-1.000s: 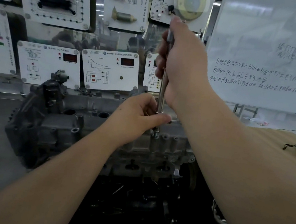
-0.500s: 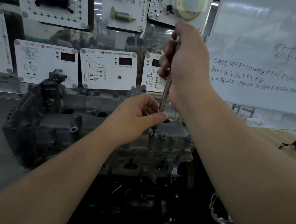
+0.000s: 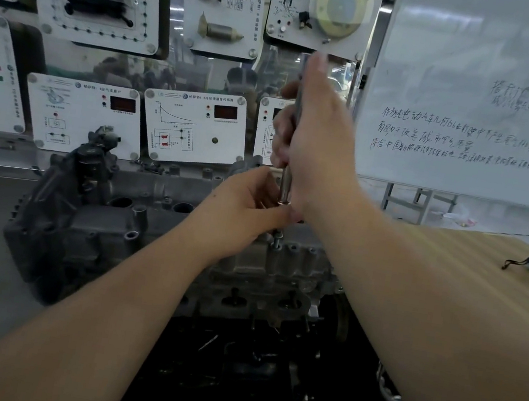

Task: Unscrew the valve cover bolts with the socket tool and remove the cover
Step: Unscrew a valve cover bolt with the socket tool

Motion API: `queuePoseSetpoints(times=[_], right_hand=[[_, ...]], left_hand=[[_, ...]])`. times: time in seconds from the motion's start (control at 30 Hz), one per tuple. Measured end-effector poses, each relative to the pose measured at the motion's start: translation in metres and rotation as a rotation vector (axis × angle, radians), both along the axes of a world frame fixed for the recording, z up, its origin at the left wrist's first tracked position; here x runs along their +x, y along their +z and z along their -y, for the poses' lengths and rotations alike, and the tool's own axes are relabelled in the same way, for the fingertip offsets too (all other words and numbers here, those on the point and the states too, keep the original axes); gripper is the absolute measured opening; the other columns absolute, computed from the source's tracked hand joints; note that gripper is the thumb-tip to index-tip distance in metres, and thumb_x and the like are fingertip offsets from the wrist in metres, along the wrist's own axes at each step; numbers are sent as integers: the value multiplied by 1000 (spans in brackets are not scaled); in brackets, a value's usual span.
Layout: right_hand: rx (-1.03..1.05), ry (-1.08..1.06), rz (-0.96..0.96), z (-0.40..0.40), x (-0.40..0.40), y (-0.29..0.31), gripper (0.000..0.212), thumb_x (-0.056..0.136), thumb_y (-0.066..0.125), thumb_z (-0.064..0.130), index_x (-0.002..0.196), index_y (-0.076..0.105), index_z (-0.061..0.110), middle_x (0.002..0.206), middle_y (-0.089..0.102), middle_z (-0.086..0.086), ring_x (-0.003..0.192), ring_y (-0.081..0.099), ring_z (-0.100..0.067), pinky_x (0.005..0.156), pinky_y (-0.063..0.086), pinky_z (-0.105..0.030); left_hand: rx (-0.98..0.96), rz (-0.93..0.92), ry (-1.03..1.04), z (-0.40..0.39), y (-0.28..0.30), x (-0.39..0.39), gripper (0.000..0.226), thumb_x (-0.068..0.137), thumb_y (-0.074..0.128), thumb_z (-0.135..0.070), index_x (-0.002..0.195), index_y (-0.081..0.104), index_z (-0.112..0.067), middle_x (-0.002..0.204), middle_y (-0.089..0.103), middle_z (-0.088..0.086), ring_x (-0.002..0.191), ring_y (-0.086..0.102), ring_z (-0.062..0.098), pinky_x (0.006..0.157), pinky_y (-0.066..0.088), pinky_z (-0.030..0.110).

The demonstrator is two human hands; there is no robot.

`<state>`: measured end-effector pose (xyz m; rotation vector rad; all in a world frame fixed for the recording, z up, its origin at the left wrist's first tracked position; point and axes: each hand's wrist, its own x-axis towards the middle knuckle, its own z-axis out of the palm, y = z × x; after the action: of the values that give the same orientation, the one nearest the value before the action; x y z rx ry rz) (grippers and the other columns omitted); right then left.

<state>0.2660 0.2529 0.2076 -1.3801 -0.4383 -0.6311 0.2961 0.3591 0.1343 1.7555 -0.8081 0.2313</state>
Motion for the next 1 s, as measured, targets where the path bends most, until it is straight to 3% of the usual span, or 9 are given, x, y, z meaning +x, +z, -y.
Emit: queuePoseSetpoints(times=[0.07, 0.1, 0.23, 0.37, 0.47, 0.53, 0.77, 0.9, 1.0], right_hand=[[-100, -99, 75, -2, 4, -19, 38, 103, 43, 49, 84, 55, 19, 60, 48, 5, 49, 41, -9, 51, 36, -29], [-114, -123, 102, -3, 6, -26, 33, 103, 42, 45, 86, 57, 21, 61, 49, 6, 51, 42, -9, 53, 38, -29], [-92, -148, 155, 0, 6, -35, 32, 103, 40, 40, 92, 61, 18, 60, 48, 7, 54, 43, -10, 52, 38, -30], [-119, -148, 165, 1, 2, -36, 32, 107, 38, 36, 94, 61, 18, 60, 47, 8, 53, 42, -10, 52, 38, -31], [-111, -150, 171, 2, -1, -34, 29, 109, 38, 33, 93, 61, 27, 59, 46, 8, 52, 41, -10, 51, 37, -32], [-99, -152, 162, 2, -2, -33, 29, 109, 38, 34, 92, 61, 27, 58, 47, 7, 53, 41, -13, 51, 37, -34], [0, -147, 130, 5, 1, -32, 30, 110, 36, 33, 96, 63, 26, 53, 49, 12, 50, 43, -11, 53, 39, -34], [88, -84, 180, 3, -2, -19, 30, 109, 37, 32, 94, 62, 25, 51, 45, 13, 47, 38, -7, 46, 34, -28], [96, -37, 220, 5, -2, -10, 31, 109, 38, 32, 92, 62, 23, 52, 41, 13, 46, 36, -7, 44, 31, -25]], left_hand=[[14, 22, 0, -1, 1, -1, 54, 63, 79, -46, 101, 67, -10, 94, 71, 19, 88, 67, 43, 85, 56, 63], [51, 36, 7, -2, 1, -1, 52, 61, 77, -45, 101, 67, -13, 92, 73, 14, 89, 69, 40, 84, 58, 60], [168, 19, -35, -6, 2, 2, 26, 70, 84, -28, 91, 69, -33, 86, 76, -8, 81, 73, 10, 76, 60, 31], [394, 29, -39, -9, 6, 4, 21, 80, 82, -16, 89, 67, -28, 77, 70, -3, 70, 65, 19, 73, 57, 42], [454, 52, -5, -9, 6, 4, 20, 83, 78, -14, 83, 63, -25, 64, 62, -13, 56, 55, 4, 57, 48, 18], [457, 62, 15, -8, 5, 4, 20, 85, 79, -14, 82, 63, -25, 62, 61, -18, 54, 52, -2, 55, 42, 11], [371, 59, 40, -7, 2, 2, 24, 81, 84, -12, 77, 63, -22, 60, 61, -19, 53, 53, -3, 57, 43, 10], [250, 19, 57, -8, 0, 4, 21, 80, 87, -12, 91, 71, -19, 84, 75, 2, 78, 72, 21, 81, 61, 34], [209, 16, 66, -9, -2, 7, 24, 77, 90, -16, 89, 71, -27, 80, 73, -4, 73, 68, 12, 81, 62, 37]])
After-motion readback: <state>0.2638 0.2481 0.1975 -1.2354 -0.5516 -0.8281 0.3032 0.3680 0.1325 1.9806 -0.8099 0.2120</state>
